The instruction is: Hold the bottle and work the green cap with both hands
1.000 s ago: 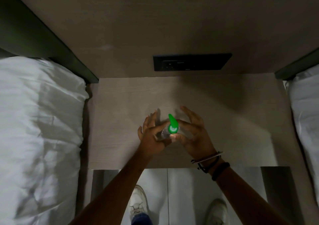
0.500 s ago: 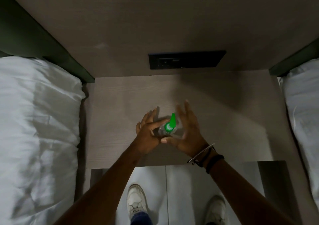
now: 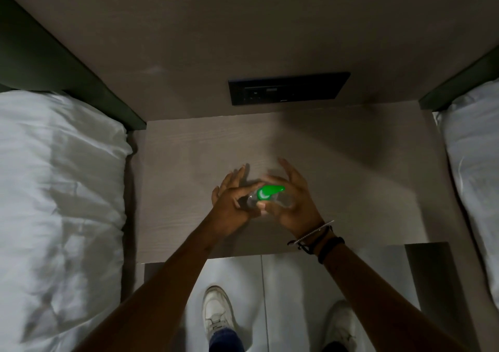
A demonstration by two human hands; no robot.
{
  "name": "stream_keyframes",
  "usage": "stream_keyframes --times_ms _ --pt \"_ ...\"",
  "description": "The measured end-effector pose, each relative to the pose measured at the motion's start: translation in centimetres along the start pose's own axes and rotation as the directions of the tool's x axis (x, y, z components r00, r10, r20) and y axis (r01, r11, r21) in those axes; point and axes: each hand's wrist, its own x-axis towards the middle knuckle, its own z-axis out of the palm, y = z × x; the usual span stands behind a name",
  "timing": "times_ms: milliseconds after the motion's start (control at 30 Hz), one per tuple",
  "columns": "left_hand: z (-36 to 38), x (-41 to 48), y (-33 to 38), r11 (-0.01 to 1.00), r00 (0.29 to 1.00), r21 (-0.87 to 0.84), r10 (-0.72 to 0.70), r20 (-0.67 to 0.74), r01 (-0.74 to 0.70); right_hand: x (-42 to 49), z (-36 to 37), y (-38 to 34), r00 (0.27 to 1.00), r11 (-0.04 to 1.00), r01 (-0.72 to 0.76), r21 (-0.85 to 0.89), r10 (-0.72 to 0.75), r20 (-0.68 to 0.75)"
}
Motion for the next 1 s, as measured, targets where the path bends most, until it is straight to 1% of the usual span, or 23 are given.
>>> stream_keyframes --times_ms 100,167,200,267,333,367,467,567,600,667,733,800,867,933,967,1000 --pt "-0.2 0.4 -0.7 1.0 1.0 -0.008 -0.008 -0.024 0.008 0.9 0.2 -0.9 0.998 0.997 0.035 -0.063 -0.039 -0.057" --pt "-0.1 0.3 -1.2 1.0 1.0 -0.003 -0.003 -0.013 0.003 1.0 0.6 -1.0 0.993 0.99 0.018 -0.142 -0.034 -0.112" --pt "0.1 0.2 -1.4 1.0 1.0 0.002 0.0 -0.003 0.0 0.8 0.8 -1.0 0.994 0.987 -0.003 -0.162 -0.015 -0.107" --pt "0.4 0.2 -1.7 1.0 1.0 0.007 0.014 0.0 -0.014 0.3 0.6 -0.7 0.999 0.989 -0.025 -0.143 0.021 -0.031" --pt "0.0 0.6 -2.0 0.999 0.999 0.004 0.039 -0.01 -0.039 0.5 0.0 -0.4 0.998 0.996 0.007 -0.089 -0.002 0.055" --pt "-0.1 0.8 -2.1 0.999 0.999 0.013 0.045 -0.005 -0.045 0.6 -0.2 -0.3 0.997 0.997 0.036 -0.07 -0.031 0.076" --pt "0.1 1.0 -2.4 0.998 0.998 0.018 0.06 0.005 -0.06 0.8 -0.4 -0.3 0.997 0.996 0.062 -0.069 -0.059 0.042" --pt "0.1 1.0 -2.4 0.999 0.998 -0.004 0.055 0.016 -0.054 1.0 0.0 -0.6 0.998 0.981 0.048 -0.187 -0.052 -0.019" --pt "0.1 1.0 -2.4 0.998 0.998 0.016 0.06 0.028 -0.06 1.0 0.0 -0.7 0.999 0.981 0.027 -0.191 -0.031 -0.014" --pt "-0.1 1.2 -2.5 0.998 0.997 0.022 0.061 0.047 -0.062 1.0 -0.3 -0.6 1.0 0.991 0.008 -0.131 -0.004 0.031" --pt "-0.2 1.2 -2.6 0.997 0.997 -0.053 0.056 0.058 -0.053 1.0 -0.6 -0.3 0.994 0.991 0.073 -0.112 -0.063 0.091" --pt "0.0 1.4 -2.8 0.993 0.997 -0.11 0.047 0.057 -0.04 1.1 -0.7 -0.4 0.989 0.984 0.118 -0.134 -0.105 0.1" --pt "0.0 1.7 -3.0 0.994 0.998 -0.108 0.04 0.053 -0.035 1.2 -0.5 -0.8 0.996 0.98 0.092 -0.179 -0.09 0.023" --pt "-0.2 1.8 -3.1 0.995 0.994 -0.076 0.071 0.082 -0.065 1.0 -0.1 -1.1 0.997 0.967 0.052 -0.248 -0.065 -0.043" --pt "-0.2 1.8 -3.1 0.994 0.991 -0.072 0.088 0.097 -0.081 0.8 0.2 -1.1 0.999 0.968 0.026 -0.248 -0.035 -0.03" --pt "-0.3 1.8 -3.0 0.992 0.99 -0.083 0.1 0.105 -0.091 0.6 0.3 -1.1 1.0 0.976 -0.002 -0.216 0.006 0.018"
